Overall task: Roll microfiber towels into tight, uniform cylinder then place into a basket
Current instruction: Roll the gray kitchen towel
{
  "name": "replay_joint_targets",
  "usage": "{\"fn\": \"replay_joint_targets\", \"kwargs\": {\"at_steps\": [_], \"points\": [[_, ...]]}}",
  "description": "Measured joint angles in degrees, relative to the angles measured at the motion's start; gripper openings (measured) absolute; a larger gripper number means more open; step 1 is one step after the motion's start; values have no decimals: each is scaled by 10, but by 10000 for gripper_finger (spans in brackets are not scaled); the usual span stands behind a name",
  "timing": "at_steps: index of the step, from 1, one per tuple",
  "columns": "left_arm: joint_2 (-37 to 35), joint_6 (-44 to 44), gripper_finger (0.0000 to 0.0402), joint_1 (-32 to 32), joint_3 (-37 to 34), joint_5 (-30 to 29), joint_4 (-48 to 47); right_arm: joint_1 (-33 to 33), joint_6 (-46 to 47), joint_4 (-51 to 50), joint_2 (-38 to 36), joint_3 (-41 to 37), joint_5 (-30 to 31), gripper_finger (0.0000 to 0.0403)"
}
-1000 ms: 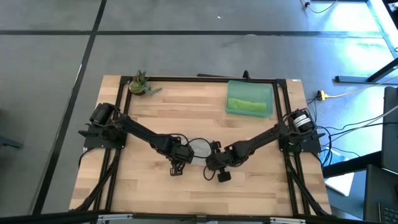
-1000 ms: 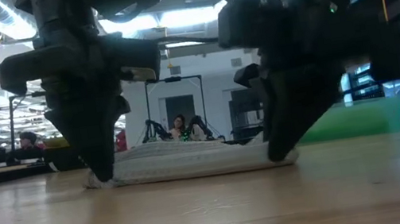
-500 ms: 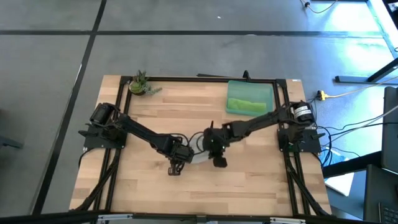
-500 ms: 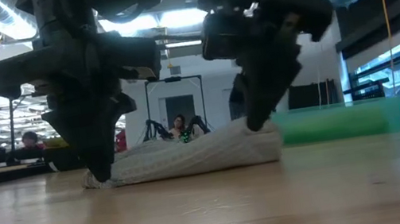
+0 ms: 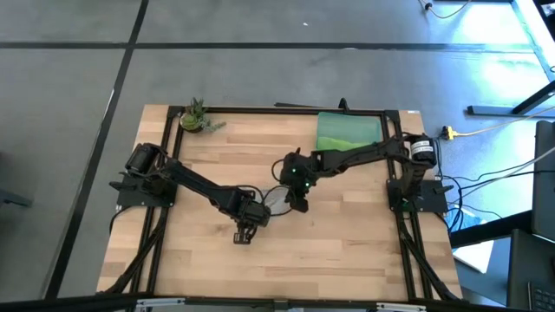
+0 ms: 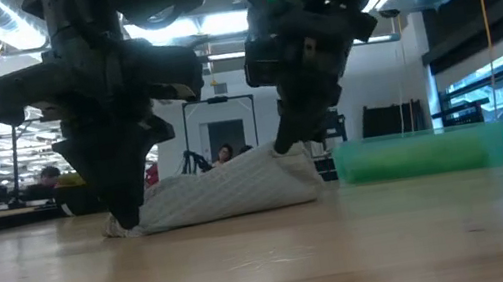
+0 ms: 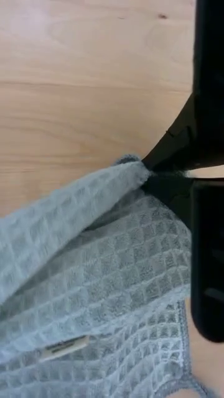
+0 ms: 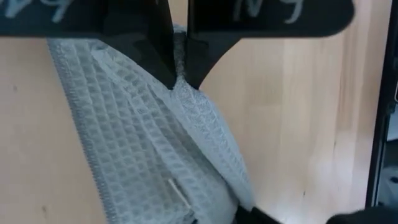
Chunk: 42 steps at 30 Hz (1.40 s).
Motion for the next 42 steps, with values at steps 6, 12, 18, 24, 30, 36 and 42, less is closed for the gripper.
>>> {"fn": "replay_joint_targets", "kwargs": {"at_steps": [6, 12, 18, 24, 30, 36, 42], "points": [[0, 11, 3, 1, 0, -1, 0, -29, -1, 8, 0, 0, -4, 18], [0, 13, 3, 8, 0, -3, 1, -45, -19, 16, 2, 1, 18, 18], [0, 20, 3, 16, 0, -5, 1, -59, -43, 21, 4, 1, 46, 18], [0, 28, 3, 17, 0, -7, 5, -77, -48, 47, 19, 1, 48, 18], [0, 30, 3, 21, 0, -1, 8, -91, -50, 84, 60, 2, 42, 18], [0, 31, 3, 21, 0, 2, 8, -98, -48, 93, 76, 3, 38, 18], [-8, 27, 3, 21, -1, 0, 8, -98, -48, 93, 78, 3, 42, 18]]}}
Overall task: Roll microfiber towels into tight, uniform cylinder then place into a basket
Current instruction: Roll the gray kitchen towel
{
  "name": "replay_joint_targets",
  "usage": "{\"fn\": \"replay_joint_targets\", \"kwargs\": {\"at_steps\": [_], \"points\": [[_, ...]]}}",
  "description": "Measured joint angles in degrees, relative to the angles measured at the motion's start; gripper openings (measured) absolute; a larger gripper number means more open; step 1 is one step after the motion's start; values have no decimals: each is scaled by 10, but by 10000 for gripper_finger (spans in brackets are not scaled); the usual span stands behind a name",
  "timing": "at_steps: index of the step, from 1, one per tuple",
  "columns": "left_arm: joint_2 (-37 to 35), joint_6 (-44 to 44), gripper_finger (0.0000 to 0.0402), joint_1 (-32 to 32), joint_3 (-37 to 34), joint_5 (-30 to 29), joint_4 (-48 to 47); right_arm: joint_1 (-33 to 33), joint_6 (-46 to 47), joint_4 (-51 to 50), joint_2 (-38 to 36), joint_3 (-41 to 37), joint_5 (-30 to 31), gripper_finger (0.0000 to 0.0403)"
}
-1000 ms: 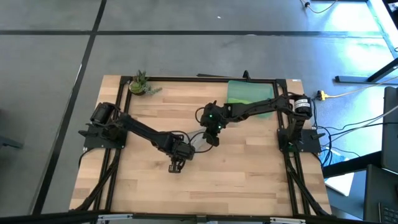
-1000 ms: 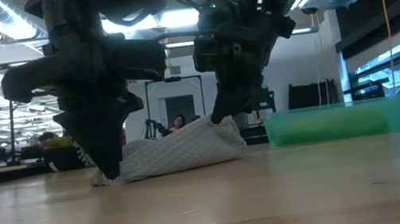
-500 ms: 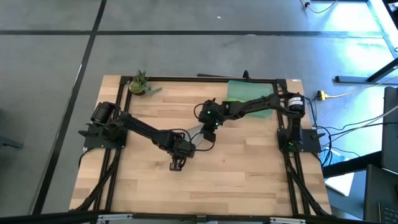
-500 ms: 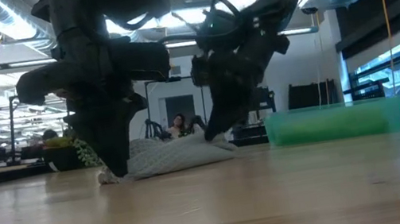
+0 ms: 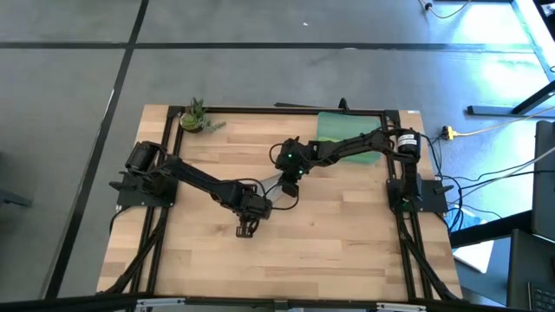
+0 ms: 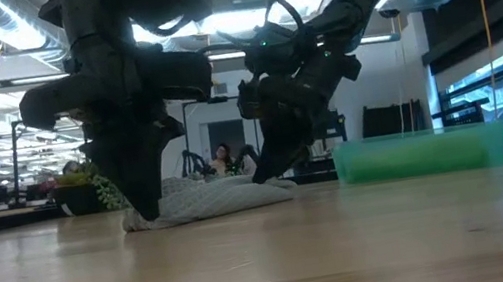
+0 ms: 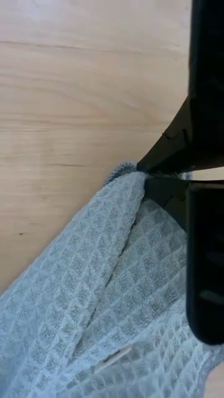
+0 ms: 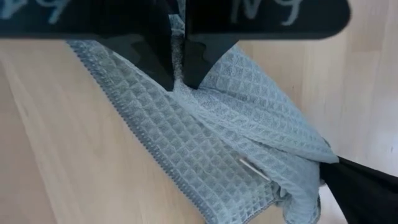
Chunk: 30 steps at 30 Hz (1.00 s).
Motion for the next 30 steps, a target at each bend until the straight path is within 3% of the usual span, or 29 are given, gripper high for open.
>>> {"fn": "replay_joint_targets", "kwargs": {"at_steps": [19, 30], "points": [[-82, -107, 2, 51, 0, 1, -61, 4, 1, -16, 4, -1, 19, 17], [-86, -110, 2, 110, 0, 66, -63, 11, 2, -19, 5, -1, 31, 17]]}}
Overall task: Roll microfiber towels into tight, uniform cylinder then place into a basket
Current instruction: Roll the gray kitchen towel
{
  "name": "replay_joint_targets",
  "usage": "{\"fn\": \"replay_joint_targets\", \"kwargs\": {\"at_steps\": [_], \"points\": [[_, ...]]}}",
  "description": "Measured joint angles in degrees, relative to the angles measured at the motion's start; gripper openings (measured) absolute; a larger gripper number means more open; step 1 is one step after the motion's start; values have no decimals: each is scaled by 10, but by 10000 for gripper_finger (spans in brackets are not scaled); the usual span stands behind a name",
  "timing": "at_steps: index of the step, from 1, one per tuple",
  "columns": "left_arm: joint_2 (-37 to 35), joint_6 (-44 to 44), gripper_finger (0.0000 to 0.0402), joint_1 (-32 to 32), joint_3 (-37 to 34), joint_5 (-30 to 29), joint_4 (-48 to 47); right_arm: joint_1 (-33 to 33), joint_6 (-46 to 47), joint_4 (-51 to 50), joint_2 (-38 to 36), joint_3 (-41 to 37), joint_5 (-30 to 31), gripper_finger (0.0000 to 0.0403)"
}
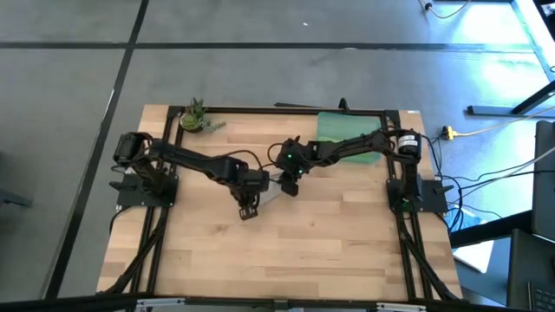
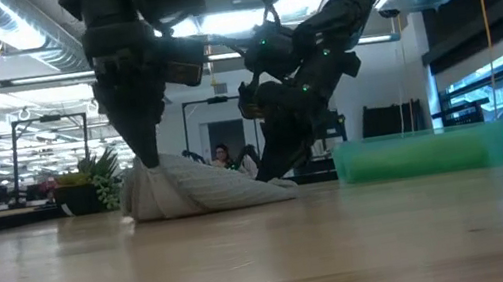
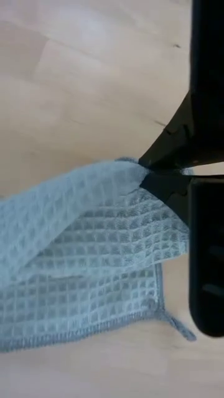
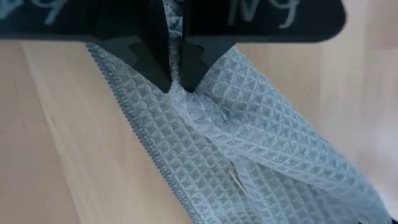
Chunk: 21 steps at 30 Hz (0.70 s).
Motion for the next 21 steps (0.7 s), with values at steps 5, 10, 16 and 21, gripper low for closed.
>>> {"fn": "replay_joint_targets", "kwargs": {"at_steps": [5, 10, 16, 21], "points": [[0, -2, 2, 26, 0, -2, -3, 8, -1, -3, 0, 0, 15, 17], [0, -19, 2, 56, 1, -12, -43, 9, 0, -5, 0, 0, 16, 18], [4, -30, 2, 83, 1, -23, -58, 9, -1, -7, 0, 0, 15, 18], [4, -29, 2, 109, 1, -59, -56, 9, -2, -15, -1, 0, 17, 18]]}}
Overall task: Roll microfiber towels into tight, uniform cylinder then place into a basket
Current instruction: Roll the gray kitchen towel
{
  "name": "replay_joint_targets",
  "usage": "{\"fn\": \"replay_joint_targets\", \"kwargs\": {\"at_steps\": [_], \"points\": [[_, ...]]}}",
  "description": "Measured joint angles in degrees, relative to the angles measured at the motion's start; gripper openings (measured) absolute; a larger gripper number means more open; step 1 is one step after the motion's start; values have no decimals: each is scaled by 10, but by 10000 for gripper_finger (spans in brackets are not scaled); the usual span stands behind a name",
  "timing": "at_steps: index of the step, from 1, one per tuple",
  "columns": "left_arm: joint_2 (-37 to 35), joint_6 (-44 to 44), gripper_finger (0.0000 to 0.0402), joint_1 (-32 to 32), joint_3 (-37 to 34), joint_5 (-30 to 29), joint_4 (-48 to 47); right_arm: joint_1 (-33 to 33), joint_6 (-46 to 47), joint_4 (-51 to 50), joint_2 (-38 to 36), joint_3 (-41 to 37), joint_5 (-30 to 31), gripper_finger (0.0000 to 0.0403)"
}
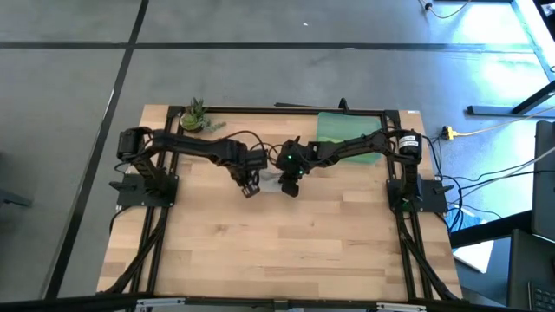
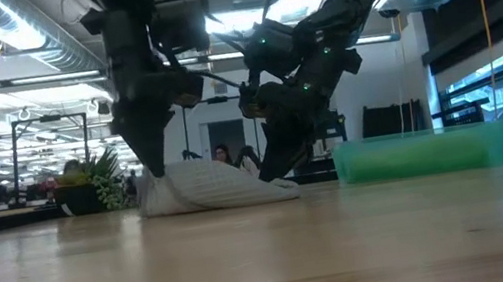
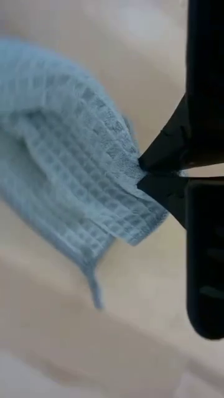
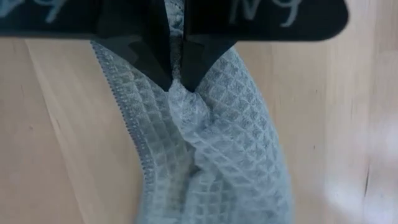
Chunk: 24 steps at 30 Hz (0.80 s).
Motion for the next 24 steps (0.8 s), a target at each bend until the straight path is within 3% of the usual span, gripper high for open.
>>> {"fn": "replay_joint_targets", "kwargs": {"at_steps": [7, 24], "points": [[10, 13, 2, 25, 0, -53, 17, 0, 0, -2, 0, 0, 1, 17], [79, 64, 2, 41, 1, -79, 72, 0, 13, -18, -2, 0, 1, 17]]}}
